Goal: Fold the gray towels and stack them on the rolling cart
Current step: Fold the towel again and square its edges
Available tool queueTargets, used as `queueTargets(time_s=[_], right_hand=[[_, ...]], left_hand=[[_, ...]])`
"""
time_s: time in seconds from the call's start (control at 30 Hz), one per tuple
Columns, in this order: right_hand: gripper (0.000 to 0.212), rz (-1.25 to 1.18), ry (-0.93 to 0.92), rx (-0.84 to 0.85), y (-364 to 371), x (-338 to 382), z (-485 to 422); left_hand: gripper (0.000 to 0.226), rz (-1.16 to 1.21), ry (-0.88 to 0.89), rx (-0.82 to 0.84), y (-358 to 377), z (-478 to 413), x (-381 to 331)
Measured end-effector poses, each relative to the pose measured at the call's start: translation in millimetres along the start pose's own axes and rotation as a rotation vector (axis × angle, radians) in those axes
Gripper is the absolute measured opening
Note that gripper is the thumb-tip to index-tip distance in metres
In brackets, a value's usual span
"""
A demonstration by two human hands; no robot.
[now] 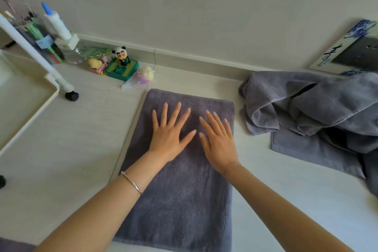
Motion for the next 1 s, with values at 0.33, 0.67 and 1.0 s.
queueTargets(time_s=[0.33,0.67,1.0], right_hand=[[0.054,0.079,0.041,0.103,2,24,94],[0.055,0.126,-0.067,0.115,10,66,199],[0.068,0.113,-0.045,0.181,3,73,215]], left_hand=[[0.07,-0.036,0.126,0.055,15,100,1],[0.072,-0.085,0.241,0.076,26,203,22],[0.092,-0.123,0.308,0.17,18,210,24]])
Point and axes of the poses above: each hand's wrist, its own z-axis away from the middle knuckle, its own y-axis out of the palm, x = y × z, the point moved 2 cm from there along -z, towards the middle knuckle, and after that the axes turned 7 degrees about z, right-handed, at the moved point
